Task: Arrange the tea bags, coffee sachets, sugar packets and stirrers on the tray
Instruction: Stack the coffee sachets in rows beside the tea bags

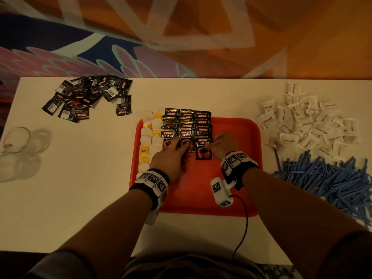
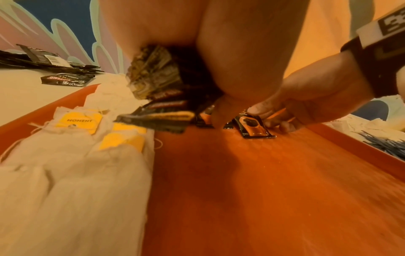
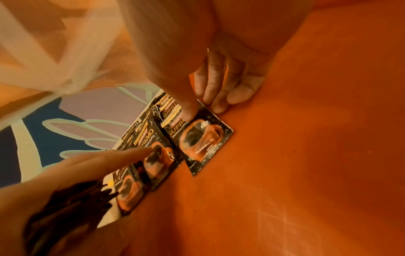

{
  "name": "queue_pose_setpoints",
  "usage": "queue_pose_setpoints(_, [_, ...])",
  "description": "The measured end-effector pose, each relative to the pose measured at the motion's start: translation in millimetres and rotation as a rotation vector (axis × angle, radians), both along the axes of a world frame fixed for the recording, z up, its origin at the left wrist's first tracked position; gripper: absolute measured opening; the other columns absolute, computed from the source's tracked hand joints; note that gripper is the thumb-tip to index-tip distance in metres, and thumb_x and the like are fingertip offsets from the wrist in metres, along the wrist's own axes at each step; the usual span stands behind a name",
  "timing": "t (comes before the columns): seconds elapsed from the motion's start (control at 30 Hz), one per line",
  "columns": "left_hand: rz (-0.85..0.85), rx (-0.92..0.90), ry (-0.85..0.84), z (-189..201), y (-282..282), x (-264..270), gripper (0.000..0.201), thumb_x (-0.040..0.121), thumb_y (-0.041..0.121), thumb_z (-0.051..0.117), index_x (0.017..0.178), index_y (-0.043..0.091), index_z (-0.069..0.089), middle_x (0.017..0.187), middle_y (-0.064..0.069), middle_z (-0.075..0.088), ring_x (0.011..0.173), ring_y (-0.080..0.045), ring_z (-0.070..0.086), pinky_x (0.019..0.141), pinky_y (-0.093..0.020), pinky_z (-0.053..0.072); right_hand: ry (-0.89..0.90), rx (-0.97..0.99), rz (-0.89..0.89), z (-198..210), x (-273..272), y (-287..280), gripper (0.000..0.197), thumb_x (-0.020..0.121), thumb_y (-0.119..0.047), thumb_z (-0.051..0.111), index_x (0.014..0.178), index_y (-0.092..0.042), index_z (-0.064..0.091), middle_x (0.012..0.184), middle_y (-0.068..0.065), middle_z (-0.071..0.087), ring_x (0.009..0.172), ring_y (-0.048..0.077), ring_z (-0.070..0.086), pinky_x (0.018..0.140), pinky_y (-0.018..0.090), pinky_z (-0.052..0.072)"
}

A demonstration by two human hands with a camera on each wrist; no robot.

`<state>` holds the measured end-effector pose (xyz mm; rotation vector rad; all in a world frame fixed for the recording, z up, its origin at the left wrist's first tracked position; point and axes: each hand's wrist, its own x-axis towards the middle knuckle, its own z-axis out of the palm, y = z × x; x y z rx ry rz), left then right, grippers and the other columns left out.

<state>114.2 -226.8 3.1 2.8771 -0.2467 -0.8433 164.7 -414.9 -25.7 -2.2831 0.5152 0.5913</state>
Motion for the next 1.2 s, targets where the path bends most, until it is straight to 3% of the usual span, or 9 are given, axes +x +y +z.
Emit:
queue_pose_setpoints(0.23, [-0.046, 0.019, 0.054, -5.0, -2.8, -0.7, 0.085, 0.086, 0.027, 0.067, 0.156, 0.037, 0.019, 0.166, 0.004, -0.003, 0.123, -0.029, 0.056, 0.086, -0.041, 0.057, 0.017, -0.078, 0.049, -2.2, 1.4, -0.1, 0.021, 0.087, -0.033, 0.071, 0.096, -0.019, 0.058, 0.093, -0.005, 0.057, 0.085, 0.01, 0.053, 0.051, 0.014, 0.03])
queue_pose_setpoints(0.37, [-0.048, 0.013, 0.031, -6.2, -4.6, 0.3, 0.082, 0.088, 0.024, 0.065, 0.156, 0.036, 0.02, 0.166, 0.003, -0.001, 0.12, -0.029, 0.058, 0.084, -0.04, 0.057, -0.001, -0.05, 0.011, -1.7, 8.0, 1.5, 0.02, 0.087, -0.032, 0.07, 0.091, -0.02, 0.056, 0.091, -0.003, 0.061, 0.082, 0.011, 0.056, 0.058, 0.019, 0.037])
queue_pose_setpoints(0.5, [-0.046, -0.007, 0.009, -8.2, -3.4, 1.7, 0.077, 0.09, 0.026, 0.063, 0.155, 0.035, 0.024, 0.166, 0.002, 0.001, 0.114, -0.028, 0.061, 0.082, -0.04, 0.057, -0.018, 0.051, -0.123, -3.5, 14.2, 4.8, 0.021, 0.084, -0.026, 0.074, 0.099, -0.018, 0.061, 0.094, -0.002, 0.065, 0.078, 0.008, 0.057, 0.052, 0.016, 0.035])
queue_pose_setpoints(0.63, [-0.04, -0.037, -0.003, -10.6, -2.6, 2.8, 0.075, 0.091, 0.03, 0.061, 0.154, 0.039, 0.022, 0.164, 0.001, 0.003, 0.112, -0.03, 0.062, 0.081, -0.042, 0.058, -0.009, 0.064, -0.148, -6.8, 17.9, 10.7, 0.027, 0.085, -0.023, 0.073, 0.107, -0.015, 0.059, 0.098, 0.001, 0.064, 0.072, 0.006, 0.054, 0.051, 0.016, 0.036])
queue_pose_setpoints(0.87, [-0.089, -0.031, -0.019, -10.5, -3.9, 7.4, 0.06, 0.097, 0.037, 0.049, 0.152, 0.045, 0.025, 0.163, -0.002, 0.005, 0.11, -0.032, 0.062, 0.08, -0.042, 0.058, 0.001, 0.085, -0.171, -14.0, 18.6, 12.6, 0.028, 0.083, -0.02, 0.074, 0.105, -0.015, 0.057, 0.099, 0.001, 0.063, 0.072, 0.006, 0.055, 0.054, 0.016, 0.042])
queue_pose_setpoints(0.97, [-0.09, 0.01, -0.021, -14.9, -4.8, 9.7, 0.056, 0.099, 0.041, 0.047, 0.151, 0.046, 0.026, 0.163, -0.002, 0.005, 0.113, -0.032, 0.06, 0.079, -0.041, 0.056, 0.007, 0.075, -0.147, -14.7, 19.9, 11.0, 0.03, 0.083, -0.026, 0.075, 0.105, -0.017, 0.057, 0.098, -0.001, 0.062, 0.077, 0.008, 0.056, 0.053, 0.016, 0.039])
queue_pose_setpoints(1.13, [-0.081, 0.015, -0.021, -17.8, -6.4, 9.5, 0.055, 0.099, 0.041, 0.045, 0.151, 0.045, 0.025, 0.163, -0.001, 0.004, 0.119, -0.037, 0.056, 0.083, -0.044, 0.055, 0.045, 0.036, -0.083, -18.8, 27.0, 12.1, 0.038, 0.078, -0.051, 0.072, 0.094, -0.018, 0.064, 0.088, -0.002, 0.066, 0.072, 0.009, 0.059, 0.049, 0.022, 0.034])
queue_pose_setpoints(1.2, [-0.076, 0.016, -0.019, -18.5, -6.2, 9.0, 0.056, 0.099, 0.041, 0.045, 0.151, 0.046, 0.025, 0.163, 0.0, 0.003, 0.12, -0.038, 0.055, 0.084, -0.045, 0.055, 0.034, 0.026, -0.081, -19.6, 29.2, 13.1, 0.037, 0.079, -0.049, 0.072, 0.094, -0.016, 0.065, 0.088, -0.001, 0.068, 0.07, 0.009, 0.059, 0.049, 0.023, 0.034])
